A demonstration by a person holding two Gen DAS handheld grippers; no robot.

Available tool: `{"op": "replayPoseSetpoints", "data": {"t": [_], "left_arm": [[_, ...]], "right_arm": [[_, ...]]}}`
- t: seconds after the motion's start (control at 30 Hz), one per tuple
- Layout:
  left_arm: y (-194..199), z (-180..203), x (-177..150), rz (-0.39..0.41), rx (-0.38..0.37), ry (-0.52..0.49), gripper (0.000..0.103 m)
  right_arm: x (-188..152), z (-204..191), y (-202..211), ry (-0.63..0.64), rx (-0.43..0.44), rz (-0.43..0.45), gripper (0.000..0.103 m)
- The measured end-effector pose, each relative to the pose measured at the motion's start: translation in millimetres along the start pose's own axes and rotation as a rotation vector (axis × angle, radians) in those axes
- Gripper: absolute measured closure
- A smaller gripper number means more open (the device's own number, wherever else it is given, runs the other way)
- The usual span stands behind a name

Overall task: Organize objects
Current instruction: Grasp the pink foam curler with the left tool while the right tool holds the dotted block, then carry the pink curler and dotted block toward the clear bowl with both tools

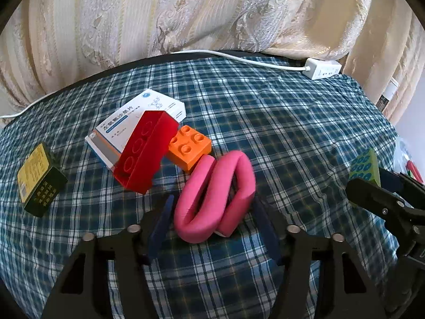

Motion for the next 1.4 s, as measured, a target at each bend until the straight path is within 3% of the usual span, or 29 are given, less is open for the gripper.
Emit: {"op": "replayPoseSetpoints", "data": {"t": [0.47, 1.1, 1.4], "left_arm": [[26, 8, 3, 0.081, -0.015, -0.018, 0.047], [45, 42, -3, 0.120, -0.058, -0.085, 0.048], [53, 52, -6, 0.120, -0.071, -0.088, 0.048]], "right_arm": [[3, 2, 3, 0.019, -0.030, 0.023, 0.038], [10, 19, 13, -0.034, -0.076, 0.071, 0.038], [7, 37, 49, -0.090, -0.100, 0.123, 0.038]]}}
Point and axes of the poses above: each gripper's, at about its wrist camera, not at the fingertips, and y roughly against the way its jaws point, z to its right, x to its top, the point moved 7 cm from there along -y, roughly the way its jaws point, and after that the axes turned 4 degrees about y, right-handed, at the moved point
